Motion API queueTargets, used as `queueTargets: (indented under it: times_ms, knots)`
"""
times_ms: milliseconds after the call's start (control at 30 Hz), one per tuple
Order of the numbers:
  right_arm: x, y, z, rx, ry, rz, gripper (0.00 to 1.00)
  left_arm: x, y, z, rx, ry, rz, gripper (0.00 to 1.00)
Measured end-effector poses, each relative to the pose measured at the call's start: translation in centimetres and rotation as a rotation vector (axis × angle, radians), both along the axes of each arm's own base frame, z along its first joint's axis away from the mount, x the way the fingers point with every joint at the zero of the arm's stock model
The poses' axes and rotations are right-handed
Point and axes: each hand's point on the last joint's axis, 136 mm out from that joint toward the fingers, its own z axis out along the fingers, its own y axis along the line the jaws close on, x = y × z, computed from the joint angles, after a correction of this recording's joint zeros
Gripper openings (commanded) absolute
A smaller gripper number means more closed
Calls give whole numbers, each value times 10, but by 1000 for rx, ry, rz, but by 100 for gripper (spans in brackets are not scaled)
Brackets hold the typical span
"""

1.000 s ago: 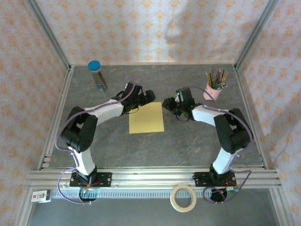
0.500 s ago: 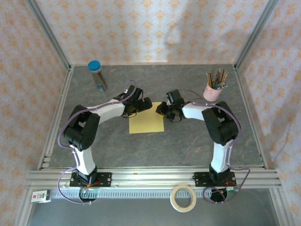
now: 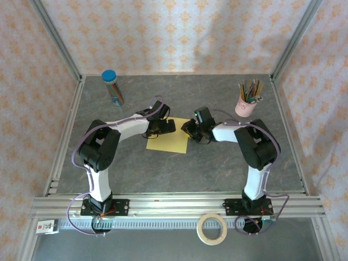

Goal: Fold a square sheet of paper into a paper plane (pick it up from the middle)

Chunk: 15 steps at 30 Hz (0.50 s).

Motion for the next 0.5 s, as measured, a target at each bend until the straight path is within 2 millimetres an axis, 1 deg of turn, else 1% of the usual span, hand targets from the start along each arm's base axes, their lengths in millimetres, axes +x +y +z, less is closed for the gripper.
queueTargets:
  times_ms: [67,167,233,300,367,467,500]
  knots:
    - [2,-2,12,8,-26,-14,40,-1,-1,2,28,6,-21,95]
    - [12,-10,38,13,-99,-45,49,7,-7,5,49,-2,-53,95]
    - [22,-22,55,6,-148,-77,59,13,-14,6,58,-6,-74,96]
    - [30,-37,66,-13,-188,-114,69,18,-22,6,70,-8,-97,97]
    - [34,-56,72,-43,-220,-149,78,20,-30,3,91,-8,-127,97]
    - [34,-82,70,-93,-237,-193,86,19,-40,-3,117,6,-161,97]
    - [32,-90,68,-111,-237,-205,88,19,-43,-6,124,10,-172,97]
